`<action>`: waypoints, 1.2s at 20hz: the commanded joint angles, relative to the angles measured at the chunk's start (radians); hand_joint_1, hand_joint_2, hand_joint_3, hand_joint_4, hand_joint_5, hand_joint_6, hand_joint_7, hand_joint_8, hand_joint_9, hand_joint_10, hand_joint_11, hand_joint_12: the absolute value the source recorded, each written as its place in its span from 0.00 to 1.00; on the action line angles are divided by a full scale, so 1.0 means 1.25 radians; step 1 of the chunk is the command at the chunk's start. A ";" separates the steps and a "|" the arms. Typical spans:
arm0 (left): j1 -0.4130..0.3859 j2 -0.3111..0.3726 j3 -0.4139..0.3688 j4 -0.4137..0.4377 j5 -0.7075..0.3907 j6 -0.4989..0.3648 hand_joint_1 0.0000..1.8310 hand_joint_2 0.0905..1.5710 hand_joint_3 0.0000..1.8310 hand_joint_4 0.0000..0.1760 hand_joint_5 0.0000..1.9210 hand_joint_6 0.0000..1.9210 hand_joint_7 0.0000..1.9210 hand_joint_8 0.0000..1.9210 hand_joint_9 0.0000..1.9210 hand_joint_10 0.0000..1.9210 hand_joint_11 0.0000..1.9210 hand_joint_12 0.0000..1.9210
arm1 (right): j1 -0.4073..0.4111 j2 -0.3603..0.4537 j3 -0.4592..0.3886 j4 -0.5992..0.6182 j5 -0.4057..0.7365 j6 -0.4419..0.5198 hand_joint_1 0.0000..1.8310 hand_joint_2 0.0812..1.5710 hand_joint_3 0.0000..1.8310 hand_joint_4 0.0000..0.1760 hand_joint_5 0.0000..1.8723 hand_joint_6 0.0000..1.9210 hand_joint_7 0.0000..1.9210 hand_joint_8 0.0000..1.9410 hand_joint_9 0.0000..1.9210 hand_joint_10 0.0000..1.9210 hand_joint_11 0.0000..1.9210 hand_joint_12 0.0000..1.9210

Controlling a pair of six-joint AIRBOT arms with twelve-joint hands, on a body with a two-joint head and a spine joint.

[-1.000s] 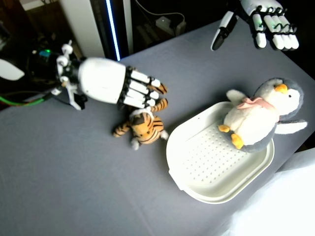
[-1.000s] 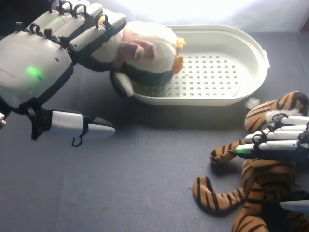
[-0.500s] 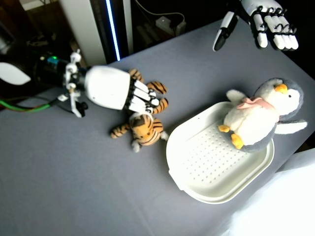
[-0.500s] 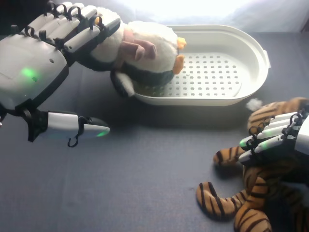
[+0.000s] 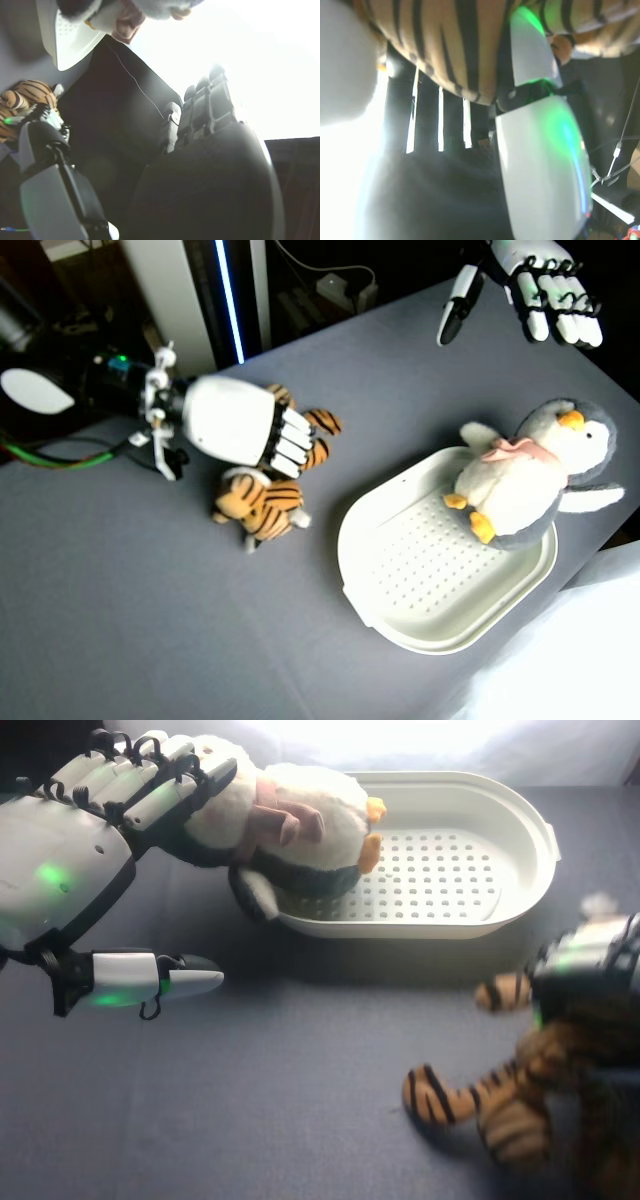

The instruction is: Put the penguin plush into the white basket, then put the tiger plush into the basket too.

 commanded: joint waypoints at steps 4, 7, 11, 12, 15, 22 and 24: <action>-0.011 0.003 -0.004 0.014 -0.113 -0.004 0.39 0.49 0.00 0.70 0.00 0.00 0.00 0.00 0.00 0.00 0.00 0.21 | 0.087 -0.029 0.046 0.112 0.234 -0.021 0.74 0.75 0.00 0.00 0.45 0.67 0.40 0.60 0.41 0.75 0.40 0.78; -0.010 0.001 -0.001 0.013 -0.108 -0.004 0.39 0.49 0.00 0.77 0.00 0.00 0.00 0.00 0.00 0.00 0.00 0.25 | 0.207 -0.093 0.125 0.116 0.164 -0.021 0.74 0.74 0.00 0.00 0.45 0.64 0.41 0.60 0.43 0.73 0.46 0.71; -0.010 -0.004 0.003 0.017 -0.109 -0.004 0.39 0.48 0.00 0.81 0.00 0.00 0.00 0.00 0.00 0.00 0.00 0.32 | 0.370 -0.198 0.253 0.069 -0.071 -0.031 0.68 0.72 0.00 0.00 0.54 0.43 0.43 0.72 0.43 0.72 0.41 0.85; -0.010 -0.006 0.003 0.017 -0.108 -0.004 0.40 0.47 0.00 0.76 0.00 0.00 0.00 0.00 0.00 0.00 0.00 0.27 | 0.377 -0.209 0.273 0.069 -0.112 -0.035 0.68 0.72 0.00 0.00 0.55 0.40 0.41 0.73 0.35 0.68 0.30 0.84; -0.008 -0.005 0.003 0.017 -0.111 -0.005 0.40 0.48 0.00 0.75 0.00 0.00 0.00 0.00 0.00 0.00 0.00 0.12 | 0.378 -0.211 0.283 0.080 -0.136 -0.035 0.30 0.61 0.00 0.48 0.06 0.00 0.04 0.00 0.01 0.01 0.00 0.16; 0.024 -0.006 -0.008 0.025 -0.212 -0.071 0.42 0.46 0.00 0.79 0.00 0.00 0.00 0.00 0.00 0.00 0.01 0.00 | 0.263 -0.092 0.163 0.208 0.150 -0.035 0.45 0.67 0.01 0.82 0.00 0.00 0.00 0.00 0.00 0.00 0.00 0.00; 0.054 -0.006 -0.019 0.028 -0.285 -0.107 0.43 0.46 0.00 0.71 0.00 0.00 0.00 0.00 0.00 0.00 0.00 0.00 | 0.209 -0.072 0.115 0.230 0.261 -0.033 0.48 0.67 0.01 0.96 0.00 0.00 0.00 0.00 0.00 0.00 0.00 0.00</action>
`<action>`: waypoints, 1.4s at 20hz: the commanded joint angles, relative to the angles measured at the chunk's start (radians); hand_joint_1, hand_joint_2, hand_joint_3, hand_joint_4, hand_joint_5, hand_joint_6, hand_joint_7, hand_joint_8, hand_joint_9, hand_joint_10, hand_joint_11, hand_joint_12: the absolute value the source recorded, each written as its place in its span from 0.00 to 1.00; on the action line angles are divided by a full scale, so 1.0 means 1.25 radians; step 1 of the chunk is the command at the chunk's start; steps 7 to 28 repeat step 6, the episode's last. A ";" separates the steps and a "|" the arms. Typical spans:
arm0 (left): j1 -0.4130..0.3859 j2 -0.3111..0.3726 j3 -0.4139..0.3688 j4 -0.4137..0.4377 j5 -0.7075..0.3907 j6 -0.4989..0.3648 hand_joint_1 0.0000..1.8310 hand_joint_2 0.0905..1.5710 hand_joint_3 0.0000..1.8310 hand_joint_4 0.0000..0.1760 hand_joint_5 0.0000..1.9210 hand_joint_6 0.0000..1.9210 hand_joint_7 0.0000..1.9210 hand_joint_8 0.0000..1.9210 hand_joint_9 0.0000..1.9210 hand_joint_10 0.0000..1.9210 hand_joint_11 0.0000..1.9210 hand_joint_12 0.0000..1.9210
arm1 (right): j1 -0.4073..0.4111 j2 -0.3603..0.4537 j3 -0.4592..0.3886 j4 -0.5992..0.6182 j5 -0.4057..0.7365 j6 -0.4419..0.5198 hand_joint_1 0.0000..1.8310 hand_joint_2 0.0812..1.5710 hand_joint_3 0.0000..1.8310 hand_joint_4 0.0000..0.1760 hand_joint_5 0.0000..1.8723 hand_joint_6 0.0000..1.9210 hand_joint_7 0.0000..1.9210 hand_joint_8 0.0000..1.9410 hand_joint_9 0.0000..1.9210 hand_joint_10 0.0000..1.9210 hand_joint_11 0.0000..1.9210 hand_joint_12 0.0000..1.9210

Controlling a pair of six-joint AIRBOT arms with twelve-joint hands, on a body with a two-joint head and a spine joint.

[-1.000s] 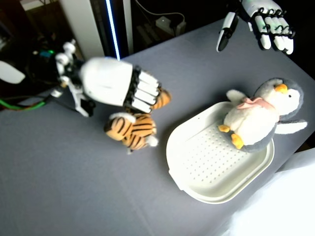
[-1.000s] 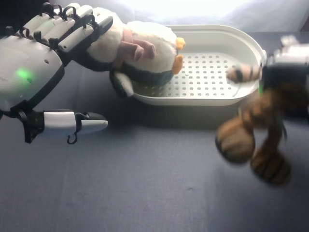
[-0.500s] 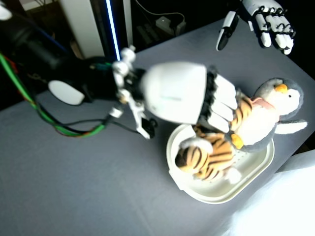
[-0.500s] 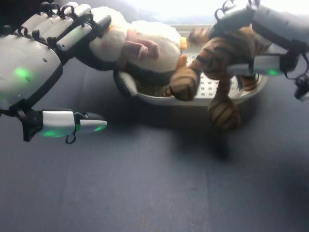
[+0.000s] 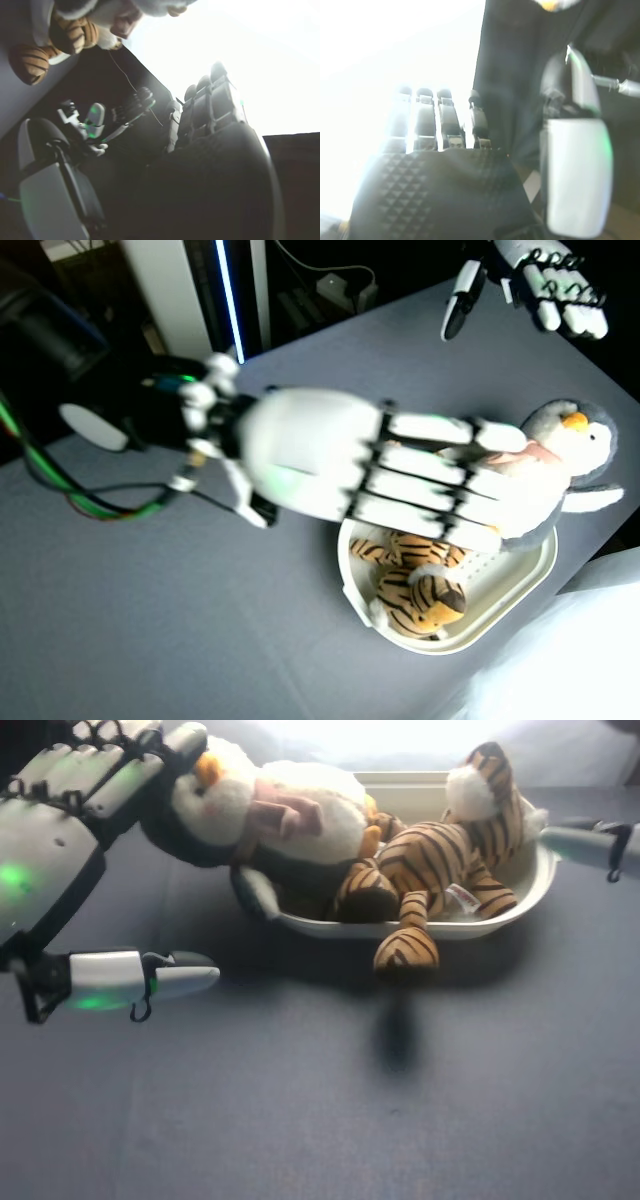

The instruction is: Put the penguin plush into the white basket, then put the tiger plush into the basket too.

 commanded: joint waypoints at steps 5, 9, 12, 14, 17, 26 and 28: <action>0.036 -0.031 0.019 0.032 -0.302 -0.144 0.40 0.50 0.01 0.96 0.00 0.00 0.00 0.00 0.00 0.00 0.00 0.00 | -0.076 0.005 -0.038 -0.004 0.384 0.065 0.33 0.66 0.00 0.24 0.05 0.00 0.11 0.01 0.15 0.01 0.01 0.45; 0.035 -0.043 0.039 0.043 -0.326 -0.194 0.39 0.51 0.01 0.96 0.00 0.00 0.00 0.00 0.00 0.00 0.00 0.00 | -0.082 0.006 -0.046 -0.005 0.416 0.062 0.36 0.65 0.00 0.28 0.06 0.00 0.15 0.01 0.18 0.01 0.00 0.58; 0.035 -0.043 0.039 0.043 -0.326 -0.194 0.39 0.51 0.01 0.96 0.00 0.00 0.00 0.00 0.00 0.00 0.00 0.00 | -0.082 0.006 -0.046 -0.005 0.416 0.062 0.36 0.65 0.00 0.28 0.06 0.00 0.15 0.01 0.18 0.01 0.00 0.58; 0.035 -0.043 0.039 0.043 -0.326 -0.194 0.39 0.51 0.01 0.96 0.00 0.00 0.00 0.00 0.00 0.00 0.00 0.00 | -0.082 0.006 -0.046 -0.005 0.416 0.062 0.36 0.65 0.00 0.28 0.06 0.00 0.15 0.01 0.18 0.01 0.00 0.58; 0.035 -0.043 0.039 0.043 -0.326 -0.194 0.39 0.51 0.01 0.96 0.00 0.00 0.00 0.00 0.00 0.00 0.00 0.00 | -0.082 0.006 -0.046 -0.005 0.416 0.062 0.36 0.65 0.00 0.28 0.06 0.00 0.15 0.01 0.18 0.01 0.00 0.58; 0.035 -0.043 0.039 0.043 -0.326 -0.194 0.39 0.51 0.01 0.96 0.00 0.00 0.00 0.00 0.00 0.00 0.00 0.00 | -0.082 0.006 -0.046 -0.005 0.416 0.062 0.36 0.65 0.00 0.28 0.06 0.00 0.15 0.01 0.18 0.01 0.00 0.58; 0.035 -0.043 0.039 0.043 -0.326 -0.194 0.39 0.51 0.01 0.96 0.00 0.00 0.00 0.00 0.00 0.00 0.00 0.00 | -0.082 0.006 -0.046 -0.005 0.416 0.062 0.36 0.65 0.00 0.28 0.06 0.00 0.15 0.01 0.18 0.01 0.00 0.58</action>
